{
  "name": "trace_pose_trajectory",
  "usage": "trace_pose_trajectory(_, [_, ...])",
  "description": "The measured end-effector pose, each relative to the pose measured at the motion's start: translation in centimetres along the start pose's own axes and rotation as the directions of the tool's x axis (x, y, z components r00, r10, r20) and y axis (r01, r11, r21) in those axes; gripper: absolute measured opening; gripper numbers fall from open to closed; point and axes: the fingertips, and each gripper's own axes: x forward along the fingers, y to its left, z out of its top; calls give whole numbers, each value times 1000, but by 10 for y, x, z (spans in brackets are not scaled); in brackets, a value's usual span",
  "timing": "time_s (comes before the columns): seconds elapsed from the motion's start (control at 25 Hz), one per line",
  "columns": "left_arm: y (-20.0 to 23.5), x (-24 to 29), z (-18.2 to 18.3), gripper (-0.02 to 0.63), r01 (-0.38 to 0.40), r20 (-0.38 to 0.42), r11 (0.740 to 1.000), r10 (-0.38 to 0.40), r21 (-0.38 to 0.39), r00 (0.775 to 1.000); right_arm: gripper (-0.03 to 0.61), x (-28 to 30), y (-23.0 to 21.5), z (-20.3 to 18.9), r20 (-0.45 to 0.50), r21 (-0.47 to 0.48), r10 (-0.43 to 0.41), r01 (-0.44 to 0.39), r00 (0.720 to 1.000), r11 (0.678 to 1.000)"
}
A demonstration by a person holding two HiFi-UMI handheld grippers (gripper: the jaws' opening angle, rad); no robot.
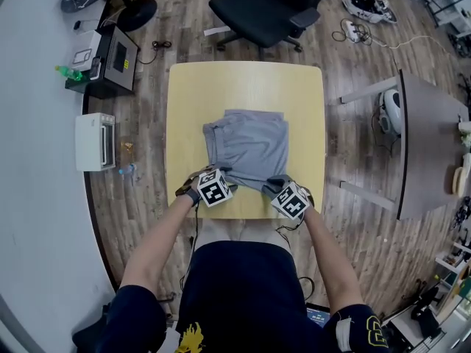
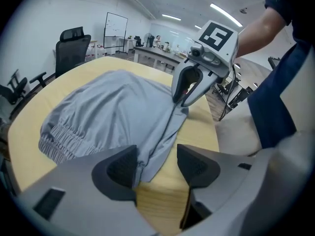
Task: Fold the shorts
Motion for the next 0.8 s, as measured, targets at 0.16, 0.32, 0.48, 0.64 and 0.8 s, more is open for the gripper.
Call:
trace_pose_trajectory(0.16, [-4, -3, -11, 264, 5, 9, 1000, -5, -15, 1000, 88, 1, 12, -31, -49, 9, 15, -15, 999, 1000])
trace_pose_trajectory(0.32, [-10, -18, 9, 264, -10, 61, 999, 8, 38, 998, 86, -18, 13, -21, 15, 16, 8, -9, 1000, 1000])
trace_pose_trajectory(0.48, [6, -36, 17, 264, -52, 104, 998, 48, 37, 993, 86, -32, -13, 7, 100, 72, -72, 65, 992, 995])
trace_pose_trajectory(0.64, [25, -23, -3, 264, -72, 45, 997, 73, -23, 996, 86, -21, -22, -12, 21, 67, -60, 59, 998, 996])
trace_pose_trajectory(0.8, [36, -17, -12, 232, -86, 45, 993, 89, -80, 995, 83, -15, -18, -31, -7, 85, -47, 47, 999, 995])
